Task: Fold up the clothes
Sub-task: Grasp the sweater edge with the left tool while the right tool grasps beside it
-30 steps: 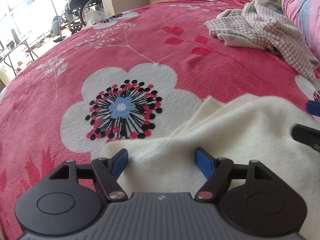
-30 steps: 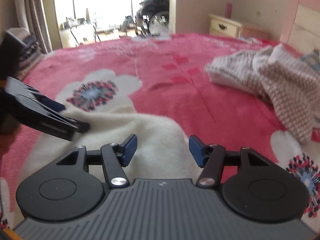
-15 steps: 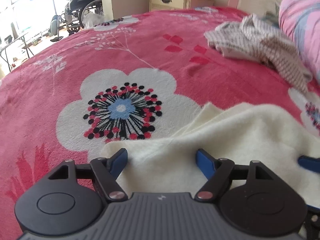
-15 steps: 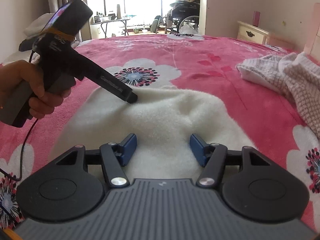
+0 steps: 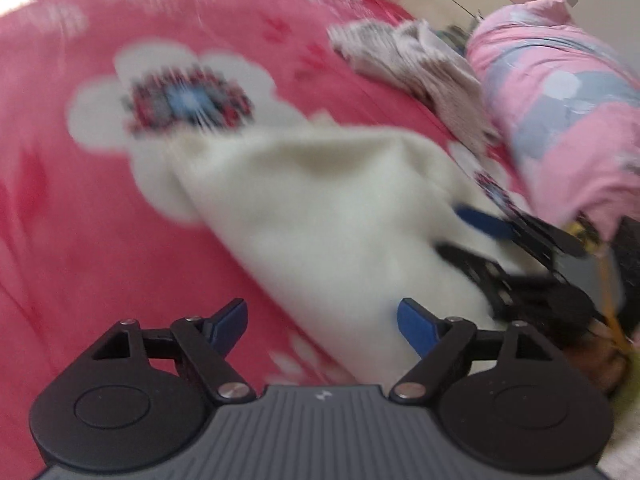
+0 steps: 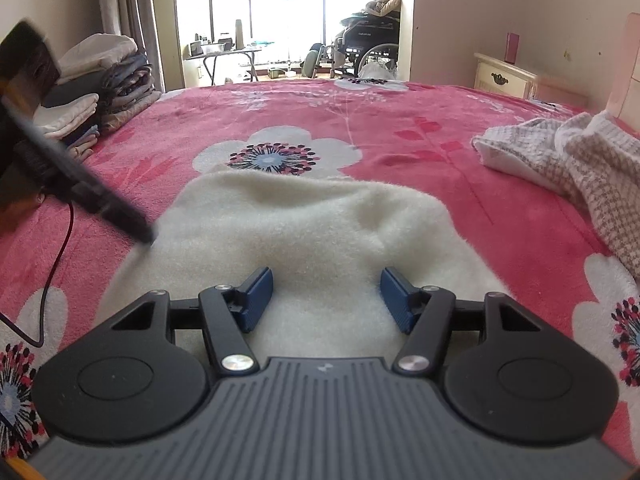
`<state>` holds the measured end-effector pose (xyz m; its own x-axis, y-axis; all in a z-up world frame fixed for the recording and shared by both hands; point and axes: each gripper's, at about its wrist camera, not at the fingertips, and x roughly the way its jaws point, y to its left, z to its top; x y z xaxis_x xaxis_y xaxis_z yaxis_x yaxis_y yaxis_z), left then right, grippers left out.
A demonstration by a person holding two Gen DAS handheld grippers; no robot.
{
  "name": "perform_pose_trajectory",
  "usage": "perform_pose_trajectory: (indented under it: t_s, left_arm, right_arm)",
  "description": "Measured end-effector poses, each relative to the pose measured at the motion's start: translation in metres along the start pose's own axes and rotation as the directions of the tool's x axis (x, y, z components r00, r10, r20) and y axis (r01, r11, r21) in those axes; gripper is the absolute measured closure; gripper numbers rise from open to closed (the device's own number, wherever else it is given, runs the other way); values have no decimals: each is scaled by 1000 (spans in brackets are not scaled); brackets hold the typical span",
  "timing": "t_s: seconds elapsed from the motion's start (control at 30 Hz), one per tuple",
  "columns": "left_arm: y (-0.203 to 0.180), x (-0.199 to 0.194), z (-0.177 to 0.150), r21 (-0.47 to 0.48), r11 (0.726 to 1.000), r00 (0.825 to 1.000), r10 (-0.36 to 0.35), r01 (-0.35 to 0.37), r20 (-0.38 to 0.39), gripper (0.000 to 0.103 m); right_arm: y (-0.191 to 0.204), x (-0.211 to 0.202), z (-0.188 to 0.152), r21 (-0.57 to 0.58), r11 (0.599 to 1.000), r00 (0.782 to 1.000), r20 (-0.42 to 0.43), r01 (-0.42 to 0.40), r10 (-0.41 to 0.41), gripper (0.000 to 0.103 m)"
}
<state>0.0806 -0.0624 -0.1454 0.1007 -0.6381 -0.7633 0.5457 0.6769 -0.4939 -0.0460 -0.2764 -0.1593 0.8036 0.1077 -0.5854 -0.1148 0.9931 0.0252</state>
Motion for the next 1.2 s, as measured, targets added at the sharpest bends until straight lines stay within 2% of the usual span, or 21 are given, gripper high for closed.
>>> perform_pose_trajectory:
  t_s: [0.07, 0.13, 0.27, 0.47, 0.63, 0.83, 0.93, 1.03, 1.1, 1.13, 1.2]
  left_arm:
    - [6, 10, -6, -49, 995, 996, -84, 82, -33, 19]
    - [13, 22, -11, -103, 982, 985, -164, 157, -57, 19]
    - [19, 35, -12, -153, 964, 973, -225, 216, -47, 19]
    - [23, 43, -8, -183, 952, 968, -249, 244, -6, 18]
    - [30, 54, 1, -255, 929, 961, -276, 269, 11, 18]
    - [30, 61, 7, -269, 924, 960, -279, 273, 16, 17]
    - [30, 64, 10, -275, 922, 960, -280, 274, 17, 17]
    - [30, 67, 13, -275, 922, 960, -280, 274, 16, 17]
    - [30, 68, 15, -278, 921, 960, -280, 274, 16, 17]
    - [30, 69, 16, -282, 919, 960, -281, 274, 16, 17]
    - [31, 71, 19, -296, 914, 959, -284, 276, 17, 17]
  right_arm:
    - [0, 0, -1, 2, 1000, 1000, 4, 0, 0, 43]
    - [0, 0, -2, 4, 1000, 1000, 7, -1, 1, 43]
    - [0, -1, -3, 6, 1000, 1000, 11, -1, 1, 43]
    - [0, -1, -4, 11, 1000, 1000, 16, -3, 2, 42]
    - [0, -2, -5, 13, 1000, 1000, 23, -4, 4, 42]
    - [-2, -2, -3, 16, 1000, 1000, 20, -15, 14, 41]
    - [-7, -10, 4, 38, 998, 999, 20, -40, 39, 35]
    - [-28, -31, 15, 107, 992, 994, 94, -68, 58, 22]
    - [-52, -42, 25, 162, 986, 991, 128, -49, 28, 15]
    - [-66, -45, 30, 193, 980, 991, 133, -39, 13, 12]
    - [-100, -40, 34, 280, 959, 996, 86, -50, 27, 5]
